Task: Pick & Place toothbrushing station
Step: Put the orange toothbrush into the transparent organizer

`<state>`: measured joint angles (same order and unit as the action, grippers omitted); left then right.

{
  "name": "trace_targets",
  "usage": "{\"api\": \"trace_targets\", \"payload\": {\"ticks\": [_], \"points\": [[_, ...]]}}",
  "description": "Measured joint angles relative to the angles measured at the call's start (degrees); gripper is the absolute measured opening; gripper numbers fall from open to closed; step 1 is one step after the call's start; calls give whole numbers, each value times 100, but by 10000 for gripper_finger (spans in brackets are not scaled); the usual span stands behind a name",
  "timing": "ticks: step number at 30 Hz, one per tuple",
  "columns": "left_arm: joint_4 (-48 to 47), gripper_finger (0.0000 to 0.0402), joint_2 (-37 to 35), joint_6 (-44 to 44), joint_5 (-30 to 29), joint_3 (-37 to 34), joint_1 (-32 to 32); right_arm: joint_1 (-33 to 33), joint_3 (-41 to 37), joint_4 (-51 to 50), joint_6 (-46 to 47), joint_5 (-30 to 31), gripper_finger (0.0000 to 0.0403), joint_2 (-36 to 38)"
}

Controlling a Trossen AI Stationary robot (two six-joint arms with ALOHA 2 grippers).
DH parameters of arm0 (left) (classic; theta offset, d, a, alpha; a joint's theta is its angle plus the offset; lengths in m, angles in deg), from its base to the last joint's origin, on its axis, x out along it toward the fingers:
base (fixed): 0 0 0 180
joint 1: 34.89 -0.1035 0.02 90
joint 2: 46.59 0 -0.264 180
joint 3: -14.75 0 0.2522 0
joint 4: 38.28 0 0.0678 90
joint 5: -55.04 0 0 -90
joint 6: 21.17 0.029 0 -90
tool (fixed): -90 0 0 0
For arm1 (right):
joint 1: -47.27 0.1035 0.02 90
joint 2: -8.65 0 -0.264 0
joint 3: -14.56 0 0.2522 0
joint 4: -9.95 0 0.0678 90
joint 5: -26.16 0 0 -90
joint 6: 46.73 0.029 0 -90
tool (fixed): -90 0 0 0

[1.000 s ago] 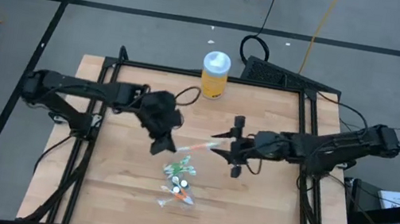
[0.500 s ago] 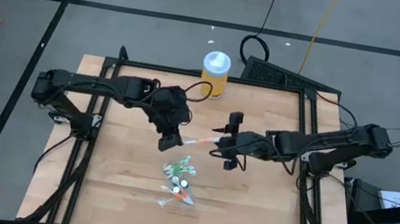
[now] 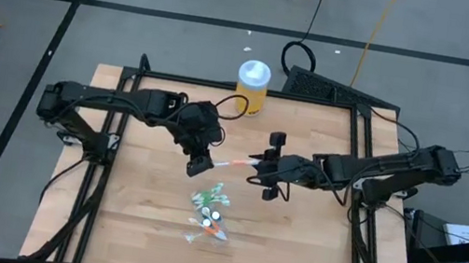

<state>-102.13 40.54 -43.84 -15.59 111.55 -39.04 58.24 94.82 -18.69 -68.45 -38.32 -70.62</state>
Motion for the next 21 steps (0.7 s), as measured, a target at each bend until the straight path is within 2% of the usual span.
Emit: {"api": "trace_targets", "payload": {"ticks": [9, 15, 21], "points": [[9, 35, 0, 10, -20, 0, 5, 154, 0, 63, -128, -4, 68, 4], [43, 36, -9, 204, -86, 0, 0, 155, -7, -67, -146, -70, 19, -3], [78, 37, -9, 355, -88, 0, 2, 154, -7, -110, -86, -95, 13, 1]]}}
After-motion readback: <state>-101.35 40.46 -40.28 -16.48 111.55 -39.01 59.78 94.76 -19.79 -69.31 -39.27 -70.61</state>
